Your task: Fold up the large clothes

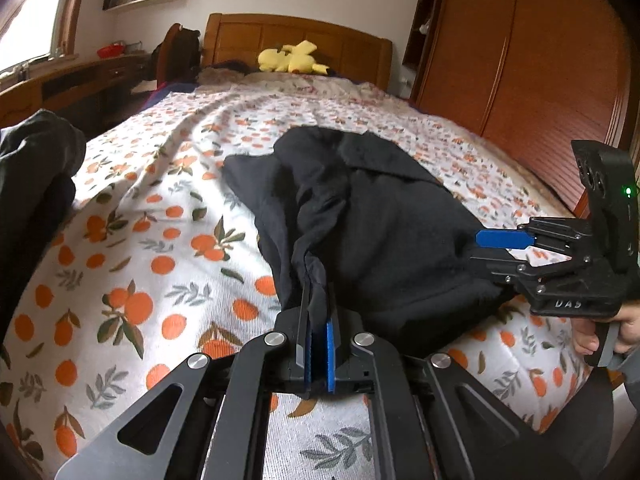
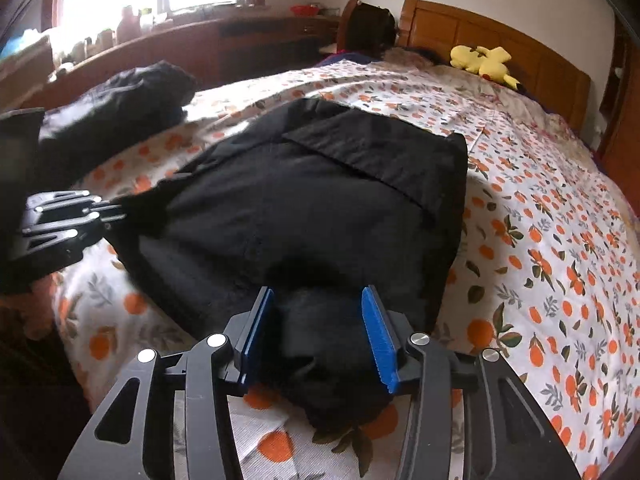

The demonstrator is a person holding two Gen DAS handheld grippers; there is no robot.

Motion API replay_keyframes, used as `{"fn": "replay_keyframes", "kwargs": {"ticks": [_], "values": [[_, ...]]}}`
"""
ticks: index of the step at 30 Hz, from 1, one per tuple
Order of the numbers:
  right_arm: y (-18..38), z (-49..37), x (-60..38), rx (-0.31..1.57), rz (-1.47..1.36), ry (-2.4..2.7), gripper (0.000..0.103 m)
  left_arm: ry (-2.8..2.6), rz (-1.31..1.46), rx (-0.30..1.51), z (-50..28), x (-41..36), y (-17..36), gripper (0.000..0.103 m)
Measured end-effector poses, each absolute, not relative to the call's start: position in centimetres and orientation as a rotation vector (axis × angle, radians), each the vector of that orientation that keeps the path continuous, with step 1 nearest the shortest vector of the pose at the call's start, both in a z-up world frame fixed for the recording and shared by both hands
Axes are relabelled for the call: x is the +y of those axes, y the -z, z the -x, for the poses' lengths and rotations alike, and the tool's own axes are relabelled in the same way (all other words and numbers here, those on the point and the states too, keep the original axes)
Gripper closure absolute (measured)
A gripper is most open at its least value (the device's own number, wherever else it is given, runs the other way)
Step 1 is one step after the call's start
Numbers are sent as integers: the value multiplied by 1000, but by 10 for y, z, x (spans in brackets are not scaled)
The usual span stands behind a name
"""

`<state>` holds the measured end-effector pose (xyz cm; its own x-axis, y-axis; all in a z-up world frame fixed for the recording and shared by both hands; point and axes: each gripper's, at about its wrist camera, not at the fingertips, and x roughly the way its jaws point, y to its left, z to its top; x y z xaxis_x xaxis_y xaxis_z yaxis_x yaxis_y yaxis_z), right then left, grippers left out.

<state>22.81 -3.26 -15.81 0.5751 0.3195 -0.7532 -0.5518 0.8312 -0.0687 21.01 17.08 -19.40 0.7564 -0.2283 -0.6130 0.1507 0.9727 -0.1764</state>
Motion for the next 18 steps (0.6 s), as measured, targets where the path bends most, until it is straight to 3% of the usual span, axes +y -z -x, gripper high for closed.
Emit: {"fn": "replay_keyframes", "kwargs": {"ticks": [5,8,9,10,18], "values": [[145,-229,-36,820,285,-524,56,183,100,684,-212,168,196,97],[129,-231,-43,773,279,-491,43,174,97,682,-212,167,195,97],[125,-235,-46,764,273,-475,29,173,96,682,-212,167,195,97],[122,-240,-47,757,266,-463,26,171,94,681,-212,166,195,97],[137,-298,-57,838,196,-421,26,165,90,680,-213,166,194,96]]}}
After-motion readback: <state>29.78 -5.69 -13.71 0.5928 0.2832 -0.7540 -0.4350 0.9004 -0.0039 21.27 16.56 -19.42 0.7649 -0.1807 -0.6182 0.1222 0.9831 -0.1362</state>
